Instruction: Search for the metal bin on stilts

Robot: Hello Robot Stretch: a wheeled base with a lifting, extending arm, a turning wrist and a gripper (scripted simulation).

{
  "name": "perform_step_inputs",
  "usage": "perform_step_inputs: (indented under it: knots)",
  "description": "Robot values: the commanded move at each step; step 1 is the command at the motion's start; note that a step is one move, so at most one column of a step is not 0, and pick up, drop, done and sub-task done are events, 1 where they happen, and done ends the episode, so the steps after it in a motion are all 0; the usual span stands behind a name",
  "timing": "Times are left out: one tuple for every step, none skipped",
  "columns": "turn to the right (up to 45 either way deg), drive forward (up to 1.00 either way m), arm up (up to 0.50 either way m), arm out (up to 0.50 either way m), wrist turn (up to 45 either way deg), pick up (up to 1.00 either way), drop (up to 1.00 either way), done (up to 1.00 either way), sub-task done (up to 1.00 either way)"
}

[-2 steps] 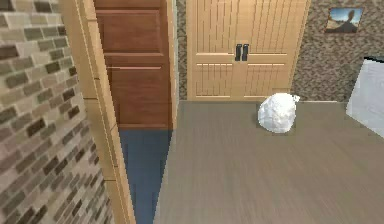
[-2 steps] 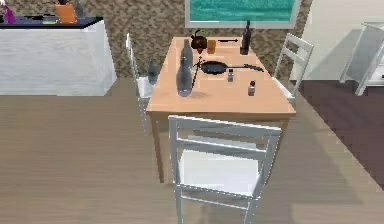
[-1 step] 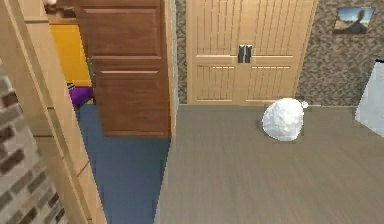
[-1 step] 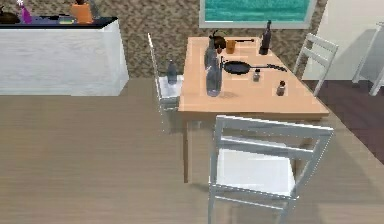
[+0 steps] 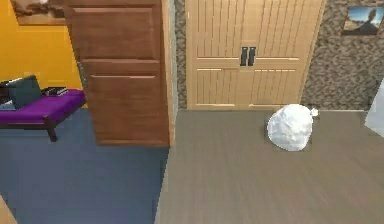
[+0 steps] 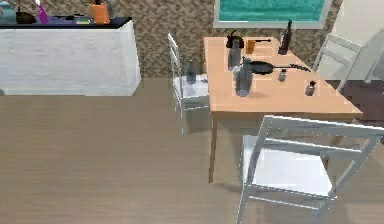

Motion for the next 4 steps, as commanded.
perform_step_inputs:
  knots:
    - [45.0, 0.0, 0.0, 0.0, 0.0, 0.0, 0.0, 0.0, 0.0]
    - [45.0, 0.0, 0.0, 0.0, 0.0, 0.0, 0.0, 0.0, 0.0]
    - [18.0, 0.0, 0.0, 0.0, 0.0, 0.0, 0.0, 0.0, 0.0]
    - [0.0, 0.2, 0.0, 0.0, 0.0, 0.0, 0.0, 0.0, 0.0]
